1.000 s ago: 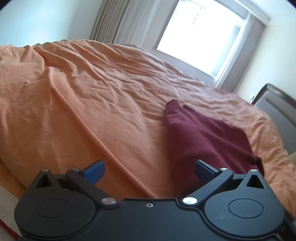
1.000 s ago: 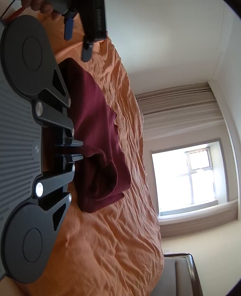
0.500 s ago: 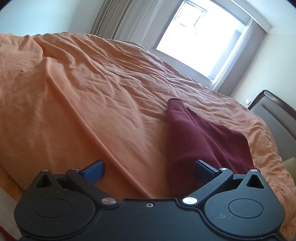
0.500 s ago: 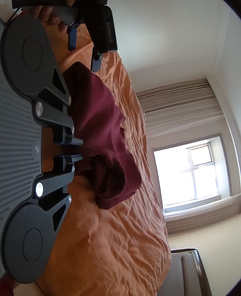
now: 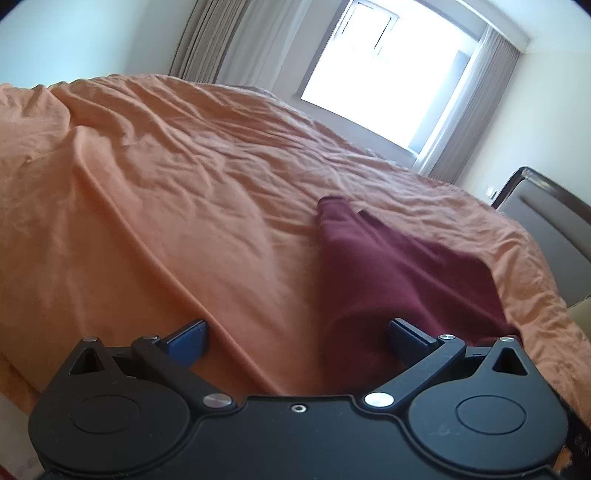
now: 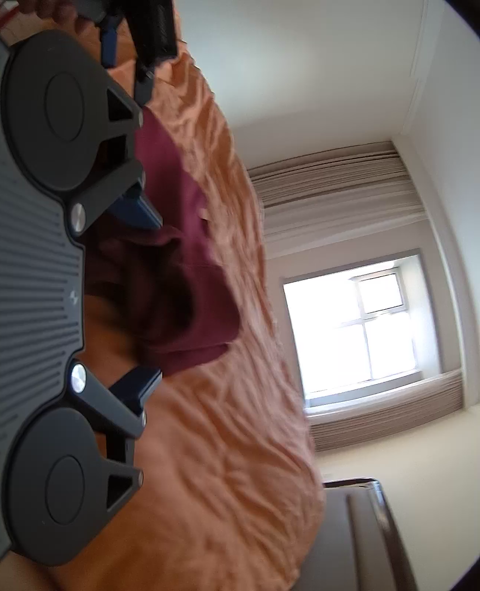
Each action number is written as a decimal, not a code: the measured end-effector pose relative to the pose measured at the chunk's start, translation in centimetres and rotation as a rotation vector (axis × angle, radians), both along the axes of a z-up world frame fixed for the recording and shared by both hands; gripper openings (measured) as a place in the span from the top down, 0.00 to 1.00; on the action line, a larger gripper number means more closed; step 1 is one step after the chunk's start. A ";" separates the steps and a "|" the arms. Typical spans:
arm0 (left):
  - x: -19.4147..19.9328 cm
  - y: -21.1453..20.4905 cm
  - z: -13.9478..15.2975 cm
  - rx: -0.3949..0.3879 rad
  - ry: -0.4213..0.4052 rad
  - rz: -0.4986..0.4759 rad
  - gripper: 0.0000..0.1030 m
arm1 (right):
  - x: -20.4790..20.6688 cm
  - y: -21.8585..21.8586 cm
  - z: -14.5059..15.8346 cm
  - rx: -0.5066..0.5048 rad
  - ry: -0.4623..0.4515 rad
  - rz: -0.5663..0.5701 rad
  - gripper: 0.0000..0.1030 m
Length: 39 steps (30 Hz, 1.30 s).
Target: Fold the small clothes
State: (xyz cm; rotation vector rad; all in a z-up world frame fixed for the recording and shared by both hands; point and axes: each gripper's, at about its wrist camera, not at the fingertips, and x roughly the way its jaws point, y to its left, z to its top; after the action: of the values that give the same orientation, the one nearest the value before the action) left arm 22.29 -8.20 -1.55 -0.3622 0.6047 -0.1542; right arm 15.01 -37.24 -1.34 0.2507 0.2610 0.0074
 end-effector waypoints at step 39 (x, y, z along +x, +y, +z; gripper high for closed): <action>5.7 -2.8 0.7 0.128 0.005 -0.130 0.01 | 10.9 -3.9 -0.5 -0.091 0.131 0.016 0.38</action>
State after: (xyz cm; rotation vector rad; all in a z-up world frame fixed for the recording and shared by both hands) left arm 28.03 -10.97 -0.82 -0.1991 0.6402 -0.2381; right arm 25.86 -41.17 -1.80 0.1585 0.3932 -0.0051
